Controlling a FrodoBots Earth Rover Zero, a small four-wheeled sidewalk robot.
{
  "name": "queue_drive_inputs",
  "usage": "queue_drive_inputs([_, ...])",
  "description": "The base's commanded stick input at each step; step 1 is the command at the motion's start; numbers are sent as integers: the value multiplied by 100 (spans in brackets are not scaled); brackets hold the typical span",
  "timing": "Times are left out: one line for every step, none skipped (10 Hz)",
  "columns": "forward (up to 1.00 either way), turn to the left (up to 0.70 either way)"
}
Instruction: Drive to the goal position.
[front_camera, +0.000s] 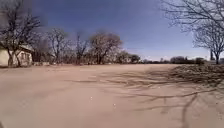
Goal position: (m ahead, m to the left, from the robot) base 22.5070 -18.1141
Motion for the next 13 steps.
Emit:
queue_drive_inputs([100, 0])
queue_drive_inputs([100, 0])
queue_drive_inputs([100, 0])
queue_drive_inputs([100, 0])
queue_drive_inputs([100, 0])
queue_drive_inputs([100, 0])
queue_drive_inputs([100, 0])
queue_drive_inputs([100, 0])
queue_drive_inputs([100, -11])
queue_drive_inputs([100, -27])
queue_drive_inputs([100, -27])
queue_drive_inputs([100, -27])
queue_drive_inputs([100, 0])
